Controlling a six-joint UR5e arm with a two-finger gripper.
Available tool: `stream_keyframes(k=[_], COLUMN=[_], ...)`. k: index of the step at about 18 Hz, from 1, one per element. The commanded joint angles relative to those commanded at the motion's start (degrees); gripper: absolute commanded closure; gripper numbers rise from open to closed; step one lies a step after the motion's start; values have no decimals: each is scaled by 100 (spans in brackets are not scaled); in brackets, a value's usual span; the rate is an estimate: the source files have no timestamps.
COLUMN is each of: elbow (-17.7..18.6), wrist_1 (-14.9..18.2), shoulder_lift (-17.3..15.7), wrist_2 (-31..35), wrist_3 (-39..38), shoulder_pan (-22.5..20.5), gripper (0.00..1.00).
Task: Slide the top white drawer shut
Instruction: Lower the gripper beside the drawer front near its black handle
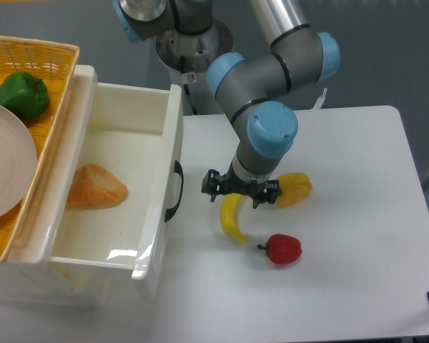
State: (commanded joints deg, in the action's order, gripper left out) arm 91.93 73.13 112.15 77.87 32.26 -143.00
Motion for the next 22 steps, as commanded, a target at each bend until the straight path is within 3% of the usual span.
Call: stream_keyframes(k=[22], elbow=[-26], wrist_1=[-9], shoulder_lift=[35], wrist_2=[-360], wrist_3=[-18], shoulder_pan=[220], gripper=[0])
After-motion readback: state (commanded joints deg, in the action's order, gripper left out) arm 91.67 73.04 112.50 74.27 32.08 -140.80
